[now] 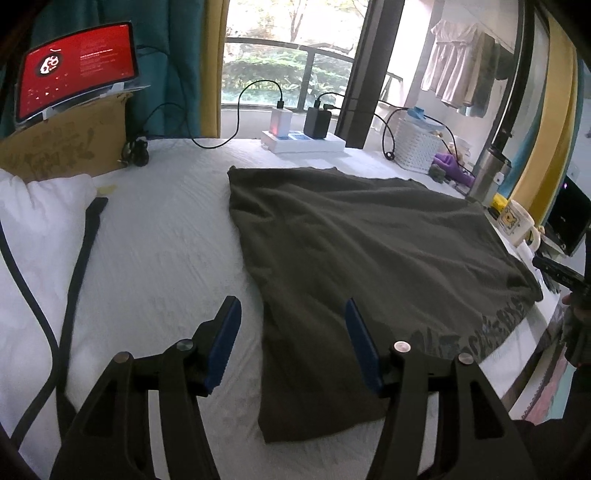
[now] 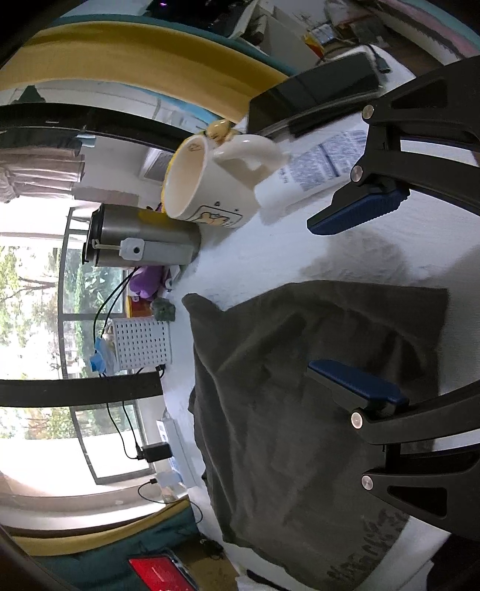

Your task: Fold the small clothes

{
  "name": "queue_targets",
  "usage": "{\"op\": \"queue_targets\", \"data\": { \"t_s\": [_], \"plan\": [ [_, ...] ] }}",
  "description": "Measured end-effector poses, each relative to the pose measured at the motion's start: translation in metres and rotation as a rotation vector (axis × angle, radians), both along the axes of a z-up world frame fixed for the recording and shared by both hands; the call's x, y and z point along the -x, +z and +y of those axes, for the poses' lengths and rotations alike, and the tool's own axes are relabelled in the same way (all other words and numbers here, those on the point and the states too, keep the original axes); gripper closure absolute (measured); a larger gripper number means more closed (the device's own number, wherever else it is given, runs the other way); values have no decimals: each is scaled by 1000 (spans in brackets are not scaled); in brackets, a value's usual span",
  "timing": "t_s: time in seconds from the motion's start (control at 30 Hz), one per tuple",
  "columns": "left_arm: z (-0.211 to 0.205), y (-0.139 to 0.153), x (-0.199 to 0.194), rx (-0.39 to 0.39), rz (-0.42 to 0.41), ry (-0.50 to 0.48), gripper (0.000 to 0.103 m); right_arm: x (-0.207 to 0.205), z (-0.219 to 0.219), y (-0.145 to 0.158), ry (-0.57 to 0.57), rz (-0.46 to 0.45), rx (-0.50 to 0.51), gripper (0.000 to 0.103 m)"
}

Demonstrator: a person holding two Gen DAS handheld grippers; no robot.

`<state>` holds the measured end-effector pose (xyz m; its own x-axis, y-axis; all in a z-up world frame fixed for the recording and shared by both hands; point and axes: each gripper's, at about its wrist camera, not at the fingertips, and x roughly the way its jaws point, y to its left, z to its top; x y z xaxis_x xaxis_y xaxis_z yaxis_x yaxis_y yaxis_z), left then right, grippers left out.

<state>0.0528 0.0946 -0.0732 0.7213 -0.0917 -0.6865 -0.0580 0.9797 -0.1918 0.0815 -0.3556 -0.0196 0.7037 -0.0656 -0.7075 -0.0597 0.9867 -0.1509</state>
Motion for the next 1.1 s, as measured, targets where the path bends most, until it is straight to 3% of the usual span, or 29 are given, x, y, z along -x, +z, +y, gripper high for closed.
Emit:
{"op": "queue_targets", "data": {
  "t_s": [0.3, 0.43, 0.53, 0.63, 0.8, 0.83, 0.87, 0.9, 0.93, 0.97, 1.0, 1.1],
  "plan": [
    [-3, -6, 31, -20, 17, -10, 44, 35, -19, -22, -11, 56, -67, 31],
    [-10, -15, 43, -37, 47, -43, 28, 47, -26, -29, 3, 64, -103, 31],
    [-14, -18, 48, -45, 60, -64, 27, 52, -25, -32, 20, 67, -96, 32],
    [-16, -23, 49, -52, 69, -79, 27, 55, -25, -34, 38, 69, -100, 55],
    [-19, -42, 43, -72, 137, -81, 28, 54, -23, -37, 64, 61, -112, 72],
    [-22, -43, 45, -100, 117, -86, 28, 54, -23, -36, 64, 57, -111, 87],
    [-25, -44, 45, -126, 112, -91, 28, 54, -23, -35, 62, 51, -110, 92],
    [-27, -44, 45, -142, 106, -92, 39, 54, -24, -33, 65, 48, -111, 92],
    [-29, -43, 45, -159, 98, -93, 57, 55, -24, -30, 67, 42, -109, 93],
    [-31, -42, 45, -176, 91, -95, 69, 55, -24, -26, 66, 31, -102, 94],
    [-31, -41, 44, -163, 95, -108, 90, 56, -24, -21, 65, 18, -95, 94],
    [-27, -32, 44, -154, 78, -101, 92, 55, -25, -5, 67, -11, -65, 95]
  ]
}}
